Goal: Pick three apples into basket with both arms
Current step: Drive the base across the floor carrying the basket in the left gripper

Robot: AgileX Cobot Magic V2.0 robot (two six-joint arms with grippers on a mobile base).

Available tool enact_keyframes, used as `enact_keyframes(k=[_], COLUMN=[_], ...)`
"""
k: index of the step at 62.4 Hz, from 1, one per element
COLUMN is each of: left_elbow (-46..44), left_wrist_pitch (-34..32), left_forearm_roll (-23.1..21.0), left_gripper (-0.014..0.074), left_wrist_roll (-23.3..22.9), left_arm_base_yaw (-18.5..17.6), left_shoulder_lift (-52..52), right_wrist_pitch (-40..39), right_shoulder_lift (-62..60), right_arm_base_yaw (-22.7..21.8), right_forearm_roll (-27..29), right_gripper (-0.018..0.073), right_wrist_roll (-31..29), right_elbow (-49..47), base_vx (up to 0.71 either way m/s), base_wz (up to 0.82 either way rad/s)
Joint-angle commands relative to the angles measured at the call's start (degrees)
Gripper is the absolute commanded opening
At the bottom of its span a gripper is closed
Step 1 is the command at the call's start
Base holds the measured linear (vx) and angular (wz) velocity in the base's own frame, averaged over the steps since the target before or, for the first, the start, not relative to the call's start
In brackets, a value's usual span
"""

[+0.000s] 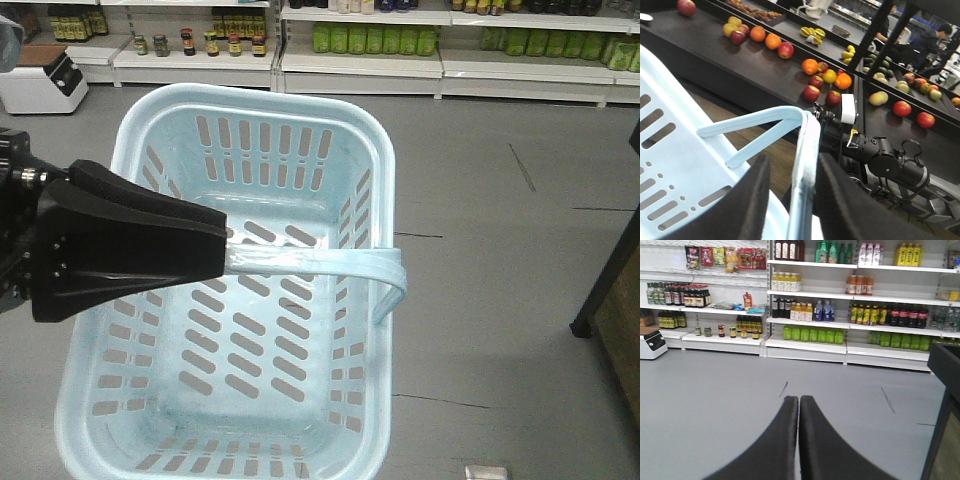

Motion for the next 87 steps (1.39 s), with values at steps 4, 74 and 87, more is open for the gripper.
enact_keyframes(k=[4,74,87], left_elbow=[-1.6,-1.6,-1.6], left_wrist_pitch=[1.5,1.4,1.4], left_forearm_roll=[2.5,2.5,2.5], left_gripper=[-0.0008,-0.0008,-0.0008], left_wrist_roll=[0.2,0.2,0.2], left_arm_base_yaw=[-0.1,-0.1,-0.1], left_shoulder_lift=[-1.2,-1.2,-1.2], right_wrist_pitch=[-4.3,-4.3,-4.3], right_shoulder_lift=[-0.5,-0.5,-0.5], right_arm_base_yaw=[-0.1,-0.1,-0.1], right_forearm_roll=[-0.2,-0.2,-0.2], right_gripper=[-0.0003,-0.0003,-0.0003], right_wrist_roll=[0.0,0.0,0.0], right_elbow=[0.6,0.6,0.6], base_vx=[0.15,0.19,0.23], base_wz=[0.28,-0.02,-0.22])
